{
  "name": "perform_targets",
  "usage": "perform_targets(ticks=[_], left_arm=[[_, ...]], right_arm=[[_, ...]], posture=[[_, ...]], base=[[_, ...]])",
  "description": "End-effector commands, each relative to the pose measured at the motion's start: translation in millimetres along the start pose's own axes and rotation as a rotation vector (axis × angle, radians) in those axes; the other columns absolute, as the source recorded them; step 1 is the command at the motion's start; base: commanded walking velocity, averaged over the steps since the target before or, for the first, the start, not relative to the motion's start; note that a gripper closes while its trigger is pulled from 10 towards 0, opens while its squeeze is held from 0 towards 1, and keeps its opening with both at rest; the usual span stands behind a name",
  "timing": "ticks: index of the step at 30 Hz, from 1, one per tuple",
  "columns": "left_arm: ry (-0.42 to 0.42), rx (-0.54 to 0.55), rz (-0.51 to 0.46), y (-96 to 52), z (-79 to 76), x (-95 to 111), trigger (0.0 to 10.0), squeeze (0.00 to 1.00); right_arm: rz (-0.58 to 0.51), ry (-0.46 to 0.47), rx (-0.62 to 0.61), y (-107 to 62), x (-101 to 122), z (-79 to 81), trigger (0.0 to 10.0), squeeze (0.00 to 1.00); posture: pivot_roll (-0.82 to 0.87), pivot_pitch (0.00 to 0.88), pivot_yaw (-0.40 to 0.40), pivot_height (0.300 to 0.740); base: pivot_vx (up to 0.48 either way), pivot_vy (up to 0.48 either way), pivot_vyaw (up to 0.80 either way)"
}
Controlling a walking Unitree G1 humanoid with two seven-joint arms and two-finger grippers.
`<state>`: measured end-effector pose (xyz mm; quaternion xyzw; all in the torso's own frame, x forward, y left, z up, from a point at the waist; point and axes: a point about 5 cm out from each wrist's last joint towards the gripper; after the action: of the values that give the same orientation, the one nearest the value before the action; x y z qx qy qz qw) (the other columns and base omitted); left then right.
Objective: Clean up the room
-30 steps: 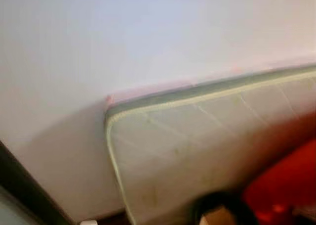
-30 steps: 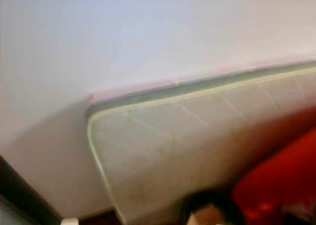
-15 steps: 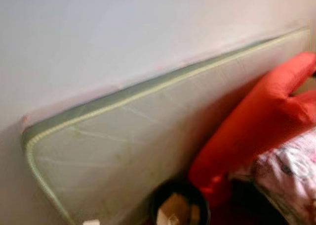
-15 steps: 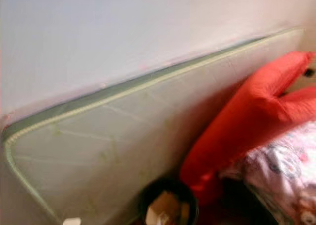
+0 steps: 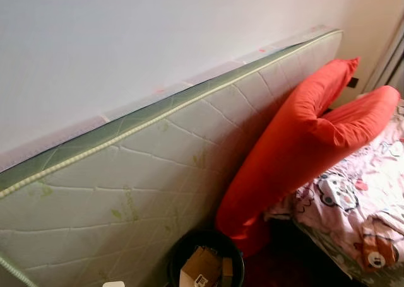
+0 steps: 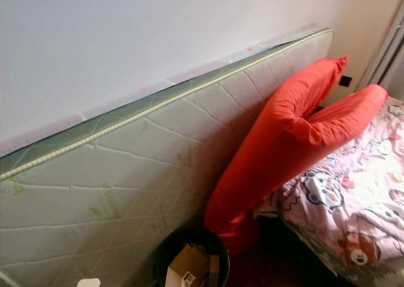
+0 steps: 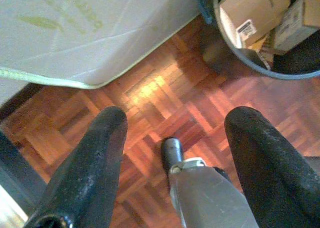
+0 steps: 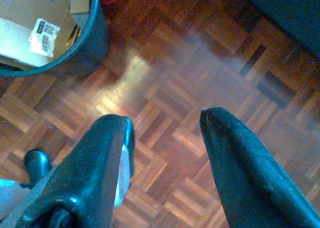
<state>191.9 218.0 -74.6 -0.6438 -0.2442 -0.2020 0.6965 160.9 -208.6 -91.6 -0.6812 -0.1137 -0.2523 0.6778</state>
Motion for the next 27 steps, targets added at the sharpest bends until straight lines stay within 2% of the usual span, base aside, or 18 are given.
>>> perform_targets(ticks=[1,4,19,27], left_arm=[[-0.004,-0.002,0.032,-1.0,0.1,-7.7,10.0,0.0],[-0.004,-0.002,0.032,-1.0,0.4,-7.6,10.0,0.0],[0.004,0.003,0.034,-1.3,2.8,-7.7,10.0,0.0],[0.004,0.002,0.032,-1.1,2.1,-7.1,10.0,0.0]], right_arm=[[-0.008,0.017,-0.008,-0.1,0.6,-0.9,10.0,0.0],[-0.003,0.007,-0.003,0.0,0.5,-0.4,10.0,0.0],[0.005,0.002,0.002,0.2,-0.6,1.6,10.0,0.0],[-0.012,0.035,-0.003,0.2,0.5,1.4,10.0,0.0]], posture=[[0.01,0.0,-0.013,0.74],[0.01,0.0,-0.012,0.74],[0.02,0.0,-0.005,0.74],[0.01,0.0,-0.007,0.74]], base=[[0.0,-0.472,0.0],[0.0,-0.472,-0.21],[0.0,-0.472,-0.72],[0.0,-0.472,-0.12]])
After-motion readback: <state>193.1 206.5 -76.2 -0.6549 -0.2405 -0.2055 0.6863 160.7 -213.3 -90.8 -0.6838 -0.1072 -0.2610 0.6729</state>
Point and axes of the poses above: a point about 5 cm out from each wrist's last joint towards the gripper, its own y axis pointing out of the wrist towards the gripper, its own x axis along the axis of the wrist's last joint, z = x × y, and after that the axes turned 2 degrees about y, right-handed
